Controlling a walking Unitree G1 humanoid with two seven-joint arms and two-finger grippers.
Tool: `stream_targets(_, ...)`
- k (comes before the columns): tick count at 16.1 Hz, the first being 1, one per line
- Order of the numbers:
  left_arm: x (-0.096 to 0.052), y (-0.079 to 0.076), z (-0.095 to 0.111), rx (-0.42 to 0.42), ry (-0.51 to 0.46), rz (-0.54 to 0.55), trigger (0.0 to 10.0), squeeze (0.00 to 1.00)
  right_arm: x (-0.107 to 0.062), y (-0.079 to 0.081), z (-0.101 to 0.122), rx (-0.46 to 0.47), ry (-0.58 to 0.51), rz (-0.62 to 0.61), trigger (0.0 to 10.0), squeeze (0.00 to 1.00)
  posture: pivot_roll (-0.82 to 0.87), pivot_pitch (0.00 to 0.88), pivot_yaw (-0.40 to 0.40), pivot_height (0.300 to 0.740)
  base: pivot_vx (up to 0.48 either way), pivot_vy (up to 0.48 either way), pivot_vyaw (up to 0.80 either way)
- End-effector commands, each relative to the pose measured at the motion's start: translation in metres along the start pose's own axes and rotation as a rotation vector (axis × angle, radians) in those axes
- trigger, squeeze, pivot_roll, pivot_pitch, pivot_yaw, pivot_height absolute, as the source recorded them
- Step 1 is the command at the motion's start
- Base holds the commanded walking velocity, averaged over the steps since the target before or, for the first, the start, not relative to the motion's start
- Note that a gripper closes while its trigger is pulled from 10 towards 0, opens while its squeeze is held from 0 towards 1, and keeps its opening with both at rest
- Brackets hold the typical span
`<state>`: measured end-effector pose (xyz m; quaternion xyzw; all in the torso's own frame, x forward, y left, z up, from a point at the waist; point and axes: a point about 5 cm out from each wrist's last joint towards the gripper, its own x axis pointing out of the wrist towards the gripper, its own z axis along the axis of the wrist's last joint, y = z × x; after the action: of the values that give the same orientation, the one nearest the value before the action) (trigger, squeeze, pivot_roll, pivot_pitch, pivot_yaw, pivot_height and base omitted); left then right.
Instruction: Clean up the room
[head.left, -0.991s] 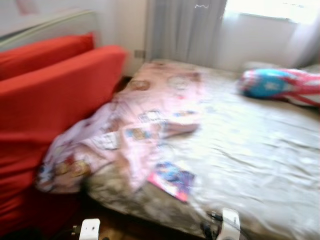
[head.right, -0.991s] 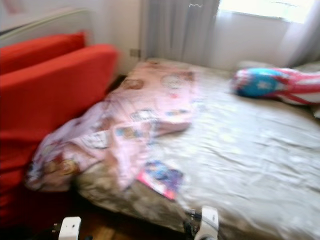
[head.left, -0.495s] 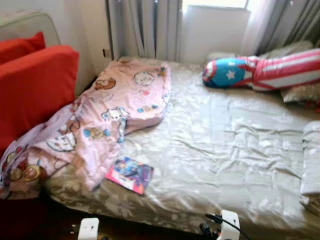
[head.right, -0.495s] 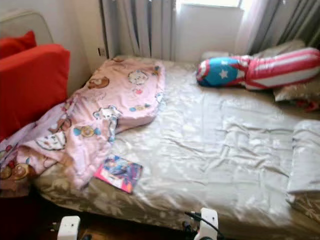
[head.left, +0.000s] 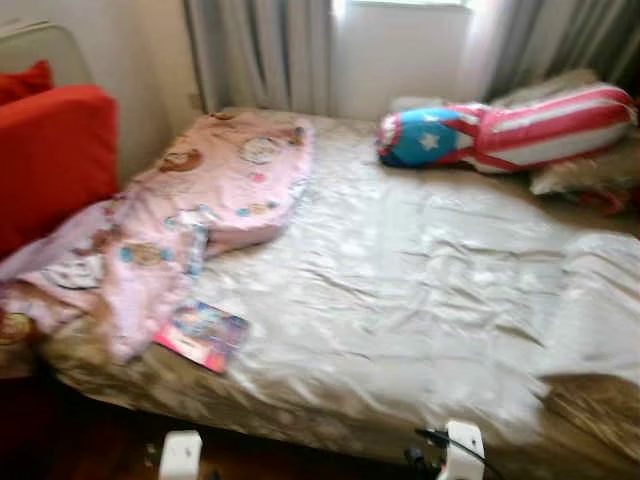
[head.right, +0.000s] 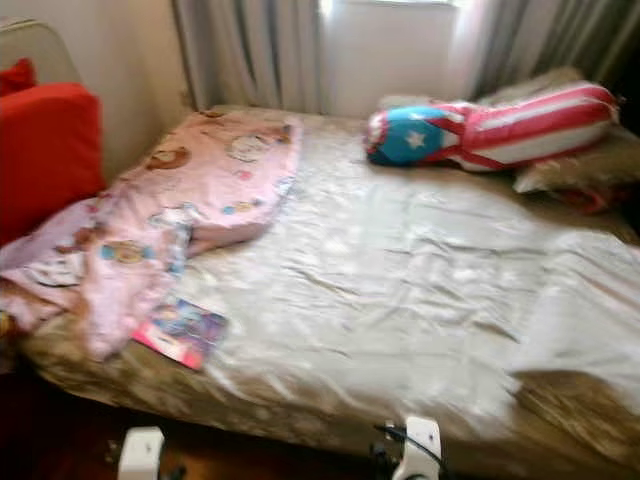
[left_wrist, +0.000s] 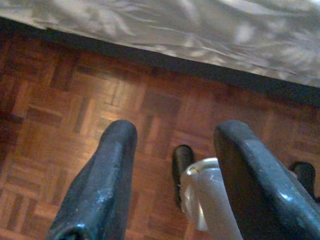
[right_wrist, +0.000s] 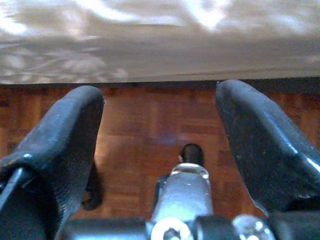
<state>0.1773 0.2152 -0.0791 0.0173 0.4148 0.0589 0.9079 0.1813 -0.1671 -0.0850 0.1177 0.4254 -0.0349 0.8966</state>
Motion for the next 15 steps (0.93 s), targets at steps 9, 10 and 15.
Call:
stream_targets(9,-0.0015,-0.0088,-0.0071,-0.002,0.017,-0.021,10.0,0.00,-0.0040,-0.0144,-0.0066,-0.017,0.025,-0.032,10.0,0.00,0.03,0.000,-0.032,0.740,0.000,-0.361,0.00)
stream_targets(10,-0.0016,-0.0086,-0.0074,0.001,0.018,-0.022,10.0,0.00,-0.0039,-0.0137,-0.0068,-0.017,0.026,-0.032,10.0,0.00,0.03,0.000,-0.031,0.740,0.000,-0.386,0.00)
stream_targets(15,-0.0021,-0.0086,-0.0088,0.004,0.020,-0.024,10.0,0.00,-0.0042,-0.0134,-0.0100,-0.028,0.049,-0.030,10.0,0.00,0.02,0.000,-0.027,0.740,0.000,-0.363,-0.45)
